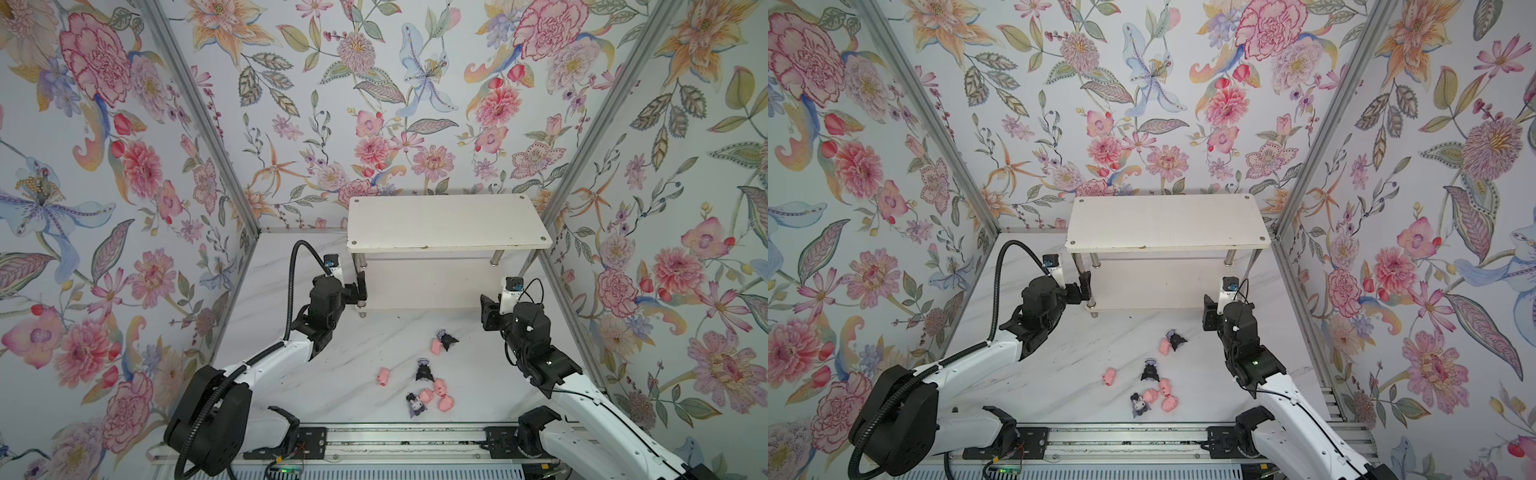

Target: Place and organize the plastic toys onto the shelf

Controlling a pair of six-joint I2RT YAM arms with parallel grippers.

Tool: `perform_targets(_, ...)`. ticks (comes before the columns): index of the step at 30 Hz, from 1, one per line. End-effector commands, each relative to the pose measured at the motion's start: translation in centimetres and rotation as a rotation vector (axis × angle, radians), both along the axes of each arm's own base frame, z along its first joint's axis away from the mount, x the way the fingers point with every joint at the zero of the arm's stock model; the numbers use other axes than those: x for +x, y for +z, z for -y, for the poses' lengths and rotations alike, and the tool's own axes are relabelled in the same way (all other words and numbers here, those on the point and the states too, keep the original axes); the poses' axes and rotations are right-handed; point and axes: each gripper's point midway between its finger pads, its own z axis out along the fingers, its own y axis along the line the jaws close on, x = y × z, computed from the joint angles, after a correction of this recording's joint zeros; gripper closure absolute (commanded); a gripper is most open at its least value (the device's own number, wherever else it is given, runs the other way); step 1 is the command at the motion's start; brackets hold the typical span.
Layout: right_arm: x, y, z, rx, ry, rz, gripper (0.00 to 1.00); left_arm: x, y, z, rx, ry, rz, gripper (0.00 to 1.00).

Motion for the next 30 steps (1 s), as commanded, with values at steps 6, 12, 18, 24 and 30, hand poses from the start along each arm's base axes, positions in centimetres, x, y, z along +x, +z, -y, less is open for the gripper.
perform_targets(6, 0.7, -2.1, -2.7, 0.065, 0.112, -0.134, 0.53, 0.1, 3.8, -1.0, 0.021, 0.024, 0.023, 0.01)
perform_targets(12, 1.3, -2.0, -4.1, 0.069, 0.140, -0.144, 0.52, -2.5, 5.4, 0.9, -0.155, -0.186, 0.201, 0.01)
perform_targets(18, 1.1, -2.3, -5.0, 0.051, 0.151, -0.168, 0.52, -2.9, 5.4, -2.0, -0.409, -0.212, 0.277, 0.01)
perform_targets(24, -0.4, -3.4, -6.1, -0.027, 0.192, -0.222, 0.48, -2.8, 5.8, -2.4, -0.333, -0.188, 0.270, 0.01)
perform_targets(30, -2.4, -5.3, -7.7, -0.063, 0.255, -0.301, 0.46, -4.2, 7.5, -1.8, -0.185, -0.152, 0.261, 0.01)
